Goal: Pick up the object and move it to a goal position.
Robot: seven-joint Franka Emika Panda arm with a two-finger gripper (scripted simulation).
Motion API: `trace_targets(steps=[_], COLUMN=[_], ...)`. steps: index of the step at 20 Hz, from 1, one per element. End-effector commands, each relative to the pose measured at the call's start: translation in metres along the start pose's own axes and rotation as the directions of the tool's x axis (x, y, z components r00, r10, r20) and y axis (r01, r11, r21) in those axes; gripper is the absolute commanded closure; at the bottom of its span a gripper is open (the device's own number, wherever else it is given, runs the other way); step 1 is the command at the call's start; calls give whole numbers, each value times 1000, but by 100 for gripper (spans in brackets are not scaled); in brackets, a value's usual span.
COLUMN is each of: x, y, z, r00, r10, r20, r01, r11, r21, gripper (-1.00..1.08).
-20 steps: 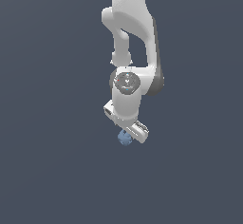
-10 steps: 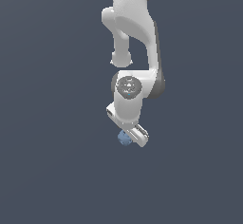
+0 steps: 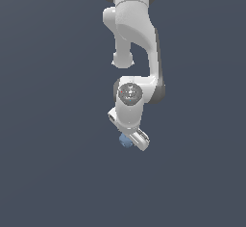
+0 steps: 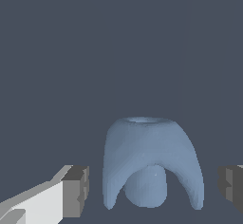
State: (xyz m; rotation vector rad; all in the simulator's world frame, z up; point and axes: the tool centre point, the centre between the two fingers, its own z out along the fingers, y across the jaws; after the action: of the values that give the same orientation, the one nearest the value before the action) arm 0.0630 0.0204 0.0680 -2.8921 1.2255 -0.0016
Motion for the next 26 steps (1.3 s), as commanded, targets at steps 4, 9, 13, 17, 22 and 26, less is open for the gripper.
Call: trace_targets(steps=[4, 9, 13, 17, 22, 26], x=[-1, 0, 0, 0, 0, -3], y=[1, 0, 0, 0, 0, 2], z=[25, 29, 29, 29, 28, 24], r00=[1000, 1000, 1000, 1000, 1000, 1000], r10=[2, 2, 2, 2, 2, 2], r20=[1, 1, 1, 1, 1, 1], r01=[-2, -2, -2, -2, -2, -2], r11=[1000, 1000, 1000, 1000, 1000, 1000], r21=[-1, -1, -1, -1, -1, -1], gripper=[-92, -92, 108, 108, 108, 108])
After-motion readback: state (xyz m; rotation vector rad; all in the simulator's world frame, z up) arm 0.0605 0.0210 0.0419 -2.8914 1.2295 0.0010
